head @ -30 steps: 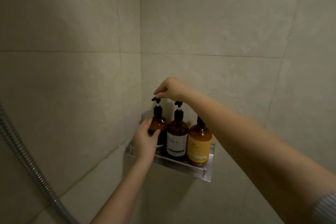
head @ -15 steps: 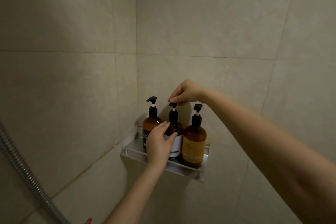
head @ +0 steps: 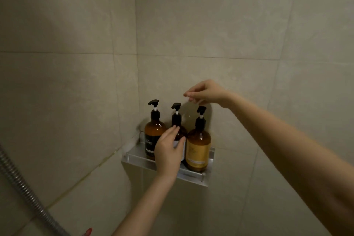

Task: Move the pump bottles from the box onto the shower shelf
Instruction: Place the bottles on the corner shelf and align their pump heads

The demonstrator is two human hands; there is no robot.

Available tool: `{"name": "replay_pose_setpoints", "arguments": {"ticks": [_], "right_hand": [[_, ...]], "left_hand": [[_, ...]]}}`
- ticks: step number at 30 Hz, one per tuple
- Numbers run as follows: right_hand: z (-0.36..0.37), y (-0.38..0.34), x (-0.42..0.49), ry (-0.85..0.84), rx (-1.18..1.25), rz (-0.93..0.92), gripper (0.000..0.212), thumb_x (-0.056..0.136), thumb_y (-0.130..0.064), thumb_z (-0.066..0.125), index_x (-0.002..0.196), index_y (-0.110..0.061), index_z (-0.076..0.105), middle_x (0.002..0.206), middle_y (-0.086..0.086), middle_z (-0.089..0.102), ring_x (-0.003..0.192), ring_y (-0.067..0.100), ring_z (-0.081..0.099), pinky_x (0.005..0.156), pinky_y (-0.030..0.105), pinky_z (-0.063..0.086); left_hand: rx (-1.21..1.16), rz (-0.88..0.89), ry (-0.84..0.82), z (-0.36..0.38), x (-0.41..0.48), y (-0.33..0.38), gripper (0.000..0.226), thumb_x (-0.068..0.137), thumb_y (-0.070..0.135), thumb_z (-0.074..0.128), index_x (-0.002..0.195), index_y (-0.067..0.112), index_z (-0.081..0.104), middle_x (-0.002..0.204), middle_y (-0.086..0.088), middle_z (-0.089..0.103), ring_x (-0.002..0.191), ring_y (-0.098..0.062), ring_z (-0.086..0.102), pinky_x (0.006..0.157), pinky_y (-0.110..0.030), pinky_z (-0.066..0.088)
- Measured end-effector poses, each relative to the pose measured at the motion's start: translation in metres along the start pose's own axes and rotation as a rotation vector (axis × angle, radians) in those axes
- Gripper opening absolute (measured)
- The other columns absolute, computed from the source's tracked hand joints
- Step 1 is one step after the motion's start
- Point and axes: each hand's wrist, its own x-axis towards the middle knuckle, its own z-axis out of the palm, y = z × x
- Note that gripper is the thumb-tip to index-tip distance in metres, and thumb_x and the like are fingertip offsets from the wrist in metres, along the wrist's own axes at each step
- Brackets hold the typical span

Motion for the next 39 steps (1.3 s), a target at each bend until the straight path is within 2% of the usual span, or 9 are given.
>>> {"name": "replay_pose_setpoints", "arguments": {"ticks": [6, 17, 24, 28, 30, 32, 33, 35, 39], "right_hand": [[-0.018, 0.031, -0.031, -0.055, 0.104, 0.074, 0.035, 0.077, -0.034, 0.071, 0.105, -0.013, 0.072, 0.079, -0.001, 0.066, 0.076, 0.011, 0.062, 0.067, 0.022, 0.053], [-0.015, 0.037, -0.033, -0.187, 0.293, 0.059, 0.021, 0.086, -0.006, 0.062, 0.105, -0.012, 0.07, 0.094, -0.001, 0.069, 0.08, 0.008, 0.065, 0.071, 0.02, 0.055], [-0.016, 0.034, -0.039, -0.22, 0.252, 0.034, 0.021, 0.089, -0.008, 0.059, 0.101, -0.021, 0.071, 0.097, -0.005, 0.068, 0.087, 0.008, 0.066, 0.074, 0.02, 0.055], [-0.009, 0.043, -0.051, 0.023, 0.36, 0.043, 0.027, 0.09, -0.022, 0.058, 0.116, -0.018, 0.066, 0.094, 0.001, 0.067, 0.085, 0.013, 0.062, 0.072, 0.024, 0.053], [0.003, 0.057, -0.065, 0.219, 0.51, 0.093, 0.031, 0.091, -0.024, 0.057, 0.119, -0.011, 0.064, 0.094, 0.007, 0.064, 0.081, 0.015, 0.058, 0.067, 0.023, 0.049], [0.021, 0.077, -0.083, 0.278, 0.524, 0.164, 0.034, 0.089, -0.023, 0.059, 0.12, -0.008, 0.063, 0.093, 0.006, 0.063, 0.079, 0.014, 0.057, 0.065, 0.022, 0.048], [0.031, 0.086, -0.092, 0.261, 0.502, 0.198, 0.036, 0.088, -0.023, 0.061, 0.121, -0.01, 0.062, 0.096, 0.005, 0.063, 0.08, 0.014, 0.057, 0.065, 0.022, 0.047], [0.05, 0.101, -0.107, 0.201, 0.448, 0.242, 0.043, 0.084, -0.022, 0.066, 0.125, -0.015, 0.058, 0.104, 0.005, 0.06, 0.089, 0.016, 0.058, 0.068, 0.023, 0.047], [0.083, 0.112, -0.117, 0.171, 0.292, 0.218, 0.065, 0.074, -0.021, 0.077, 0.132, -0.023, 0.048, 0.112, 0.003, 0.057, 0.1, 0.019, 0.06, 0.075, 0.025, 0.053]], "left_hand": [[-0.01, 0.085, -0.066, 0.016, -0.006, 0.022, 0.044, 0.083, 0.023, 0.066, 0.125, 0.016, 0.057, 0.129, 0.002, 0.059, 0.121, -0.004, 0.049, 0.1, -0.018, 0.038], [-0.03, 0.018, -0.143, 0.022, -0.003, 0.026, 0.047, 0.08, 0.025, 0.07, 0.124, 0.012, 0.059, 0.127, -0.001, 0.061, 0.119, -0.008, 0.053, 0.099, -0.02, 0.041], [-0.034, 0.047, -0.145, 0.022, -0.004, 0.027, 0.045, 0.081, 0.023, 0.068, 0.124, 0.012, 0.058, 0.127, -0.001, 0.061, 0.118, -0.007, 0.053, 0.1, -0.021, 0.042], [-0.094, 0.081, -0.085, 0.011, -0.001, 0.025, 0.031, 0.087, 0.023, 0.059, 0.117, 0.016, 0.062, 0.119, 0.001, 0.065, 0.11, -0.004, 0.057, 0.092, -0.021, 0.049], [-0.115, 0.037, 0.07, -0.005, 0.01, 0.015, 0.026, 0.091, 0.026, 0.05, 0.109, 0.017, 0.066, 0.105, -0.002, 0.07, 0.089, -0.004, 0.061, 0.074, -0.015, 0.049], [-0.135, -0.091, 0.203, -0.026, 0.027, -0.005, 0.03, 0.094, 0.032, 0.042, 0.105, 0.019, 0.067, 0.086, -0.005, 0.071, 0.067, -0.005, 0.054, 0.057, -0.015, 0.041], [-0.121, -0.148, 0.23, -0.036, 0.037, -0.016, 0.033, 0.094, 0.034, 0.041, 0.108, 0.018, 0.067, 0.086, -0.004, 0.07, 0.068, -0.006, 0.055, 0.057, -0.016, 0.039], [-0.033, -0.212, 0.182, -0.051, 0.055, -0.039, 0.035, 0.095, 0.033, 0.04, 0.118, 0.017, 0.062, 0.11, -0.003, 0.068, 0.093, -0.011, 0.06, 0.074, -0.02, 0.044], [0.044, -0.298, -0.098, -0.06, 0.077, -0.066, 0.044, 0.092, 0.036, 0.05, 0.132, 0.021, 0.049, 0.134, -0.005, 0.054, 0.12, -0.022, 0.052, 0.096, -0.038, 0.043]]}}
